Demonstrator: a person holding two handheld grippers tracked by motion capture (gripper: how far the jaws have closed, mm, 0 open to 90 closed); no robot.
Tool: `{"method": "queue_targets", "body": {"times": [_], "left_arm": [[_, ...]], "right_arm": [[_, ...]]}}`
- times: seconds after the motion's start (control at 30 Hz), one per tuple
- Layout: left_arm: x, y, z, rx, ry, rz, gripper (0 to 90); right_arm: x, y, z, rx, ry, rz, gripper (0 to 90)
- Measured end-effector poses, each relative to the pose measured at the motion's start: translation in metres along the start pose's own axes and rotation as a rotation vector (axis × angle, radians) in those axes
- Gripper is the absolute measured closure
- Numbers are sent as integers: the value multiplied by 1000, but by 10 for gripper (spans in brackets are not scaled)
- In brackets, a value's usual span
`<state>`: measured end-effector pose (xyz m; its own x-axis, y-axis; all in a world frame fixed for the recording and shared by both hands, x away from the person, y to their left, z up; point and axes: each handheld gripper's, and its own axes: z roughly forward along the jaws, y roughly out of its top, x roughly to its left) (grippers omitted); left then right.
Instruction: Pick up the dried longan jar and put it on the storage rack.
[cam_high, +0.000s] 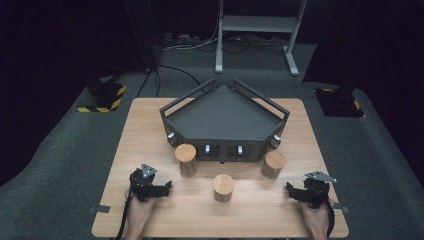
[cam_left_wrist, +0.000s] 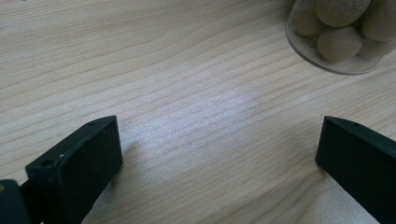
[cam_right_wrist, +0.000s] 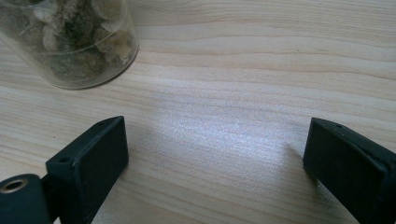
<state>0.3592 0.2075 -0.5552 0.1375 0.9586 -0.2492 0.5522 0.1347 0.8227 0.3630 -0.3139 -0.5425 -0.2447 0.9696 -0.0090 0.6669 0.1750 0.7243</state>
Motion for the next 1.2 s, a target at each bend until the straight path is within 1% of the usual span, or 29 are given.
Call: {"method": "queue_targets", "body": {"times": [0.13,0.2,0.27,0.3,0.33,0.37,0.5,0.53,0.63,0.67,0.77,0.8,0.9,0.93,0.97,1.0,1.03,1.07,1.13,1.2], "left_arm": [[0,0,0,1,1,0,2],[-1,1,-1,17,-1,9,2],[-2,1,-1,16,-3,6,3],[-3,0,-1,21,-8,7,4],[-5,1,-2,28,-26,0,3],[-6,1,-3,25,-35,-7,3],[-15,6,-6,9,-60,-1,3],[-15,6,-6,9,-60,-1,3],[-26,11,-8,-13,-89,8,9],[-34,13,-9,-18,-109,17,12],[-46,17,-8,-18,-133,30,19],[-46,17,-8,-18,-133,30,22],[-58,20,-1,-20,-144,34,29],[-58,20,-1,-20,-144,34,32],[-61,20,1,-25,-145,28,32],[-64,21,4,-18,-146,32,38],[-64,21,4,-18,-146,32,39],[-67,22,7,-25,-148,20,39],[-72,24,11,-31,-148,20,46],[-74,24,12,-34,-149,19,50]], "right_arm": [[0,0,0,0,-1,2,60],[0,0,0,0,-1,1,60],[0,0,0,0,-2,2,60],[0,0,0,0,-2,2,60],[0,0,0,0,-2,3,60],[0,0,0,0,-3,3,61],[1,0,0,0,-5,5,61],[1,0,0,0,-5,5,61],[1,0,0,0,-5,5,61],[1,0,0,0,-5,5,62],[1,0,0,0,-5,5,62],[1,0,0,0,-5,5,62],[1,0,0,-1,-5,5,63],[1,0,0,-1,-5,5,63],[1,0,0,-1,-6,5,63],[1,0,0,-1,-6,5,63],[1,0,0,-1,-6,5,64],[1,0,0,-1,-6,5,64],[1,0,0,-1,-6,5,63],[1,0,0,-2,-6,5,63]]}}
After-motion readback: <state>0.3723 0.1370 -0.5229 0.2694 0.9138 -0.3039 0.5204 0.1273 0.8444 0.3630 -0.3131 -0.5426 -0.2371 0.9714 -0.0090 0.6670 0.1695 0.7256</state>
